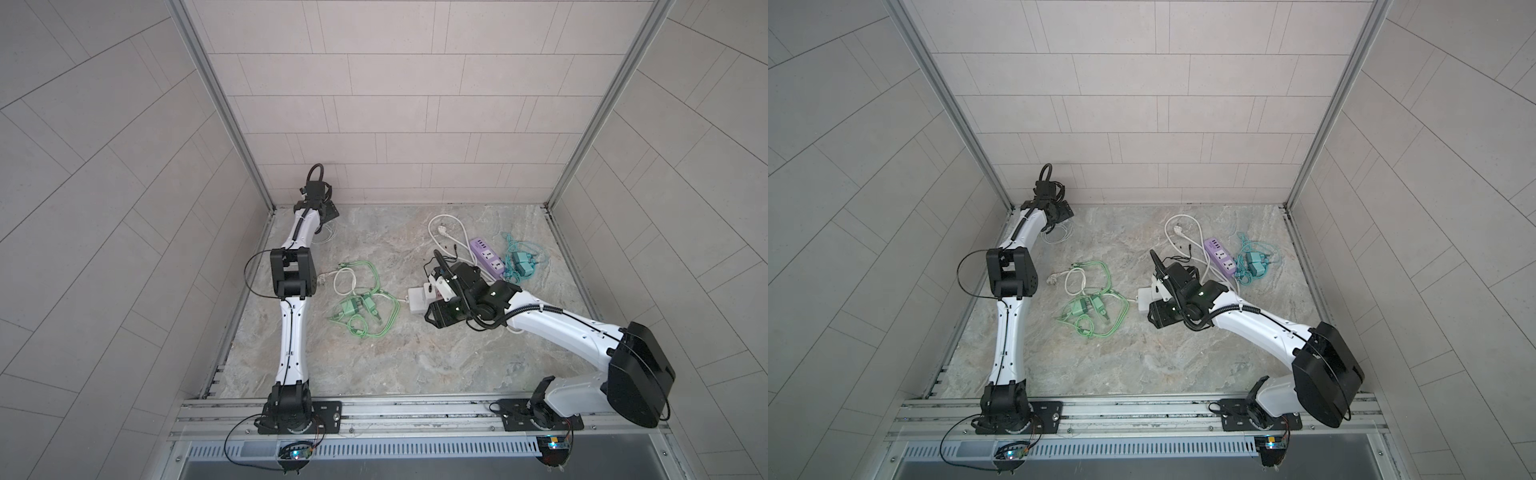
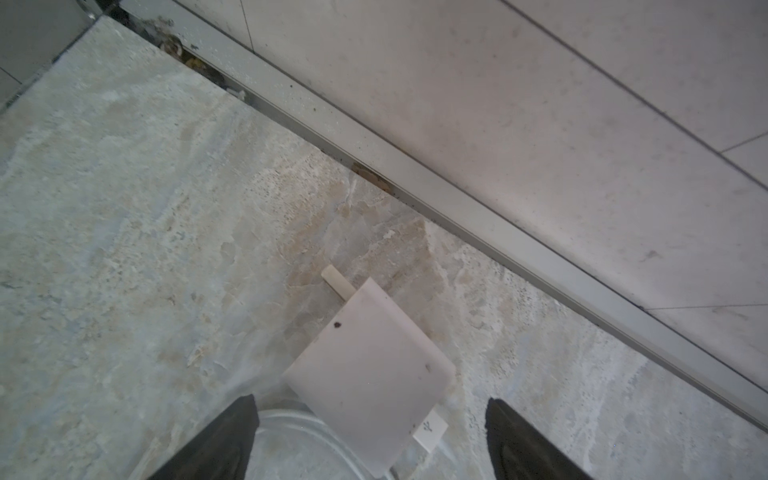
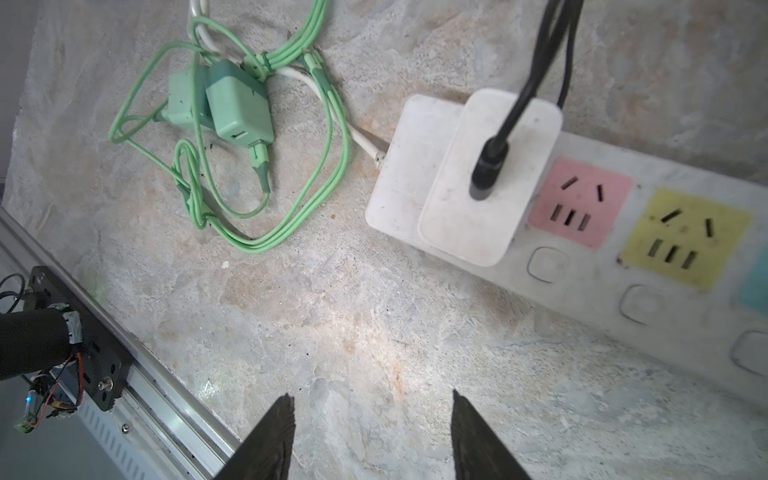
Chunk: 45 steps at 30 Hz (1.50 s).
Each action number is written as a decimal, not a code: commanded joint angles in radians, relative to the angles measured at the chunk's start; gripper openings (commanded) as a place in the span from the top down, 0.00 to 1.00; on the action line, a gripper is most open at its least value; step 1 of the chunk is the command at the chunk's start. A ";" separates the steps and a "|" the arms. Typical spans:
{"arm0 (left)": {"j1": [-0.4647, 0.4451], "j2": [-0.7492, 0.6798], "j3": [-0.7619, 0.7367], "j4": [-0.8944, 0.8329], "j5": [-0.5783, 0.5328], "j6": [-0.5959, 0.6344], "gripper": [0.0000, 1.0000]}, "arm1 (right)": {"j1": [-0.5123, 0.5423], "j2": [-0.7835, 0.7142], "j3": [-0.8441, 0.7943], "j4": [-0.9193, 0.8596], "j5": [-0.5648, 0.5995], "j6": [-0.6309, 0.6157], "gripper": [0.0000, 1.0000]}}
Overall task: Insert the plug
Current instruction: 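Raise the right gripper from the plugged charger while left gripper hovers over white charger, then lower the left gripper onto the white charger with coiled white cable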
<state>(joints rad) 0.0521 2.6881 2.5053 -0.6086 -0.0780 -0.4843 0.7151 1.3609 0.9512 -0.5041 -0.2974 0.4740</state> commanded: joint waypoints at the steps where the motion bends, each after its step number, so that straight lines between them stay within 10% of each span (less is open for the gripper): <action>1: 0.003 0.040 0.038 -0.058 -0.036 -0.013 0.11 | 0.006 -0.042 0.004 -0.006 -0.028 -0.030 0.42; 22: -0.037 -0.008 -0.022 -0.154 0.064 -0.017 0.33 | 0.006 -0.137 -0.036 0.001 -0.045 -0.038 0.43; 36: -0.052 -0.175 -0.330 -0.119 0.155 -0.002 0.37 | 0.010 -0.294 -0.119 0.044 -0.051 -0.008 0.44; 45: -0.088 -0.353 -0.688 0.037 0.282 -0.005 0.71 | 0.007 -0.326 -0.168 0.085 0.010 0.008 0.44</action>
<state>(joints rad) -0.0067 2.3791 1.9411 -0.5858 0.1345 -0.4820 0.7197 1.0477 0.7795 -0.4419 -0.3248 0.4755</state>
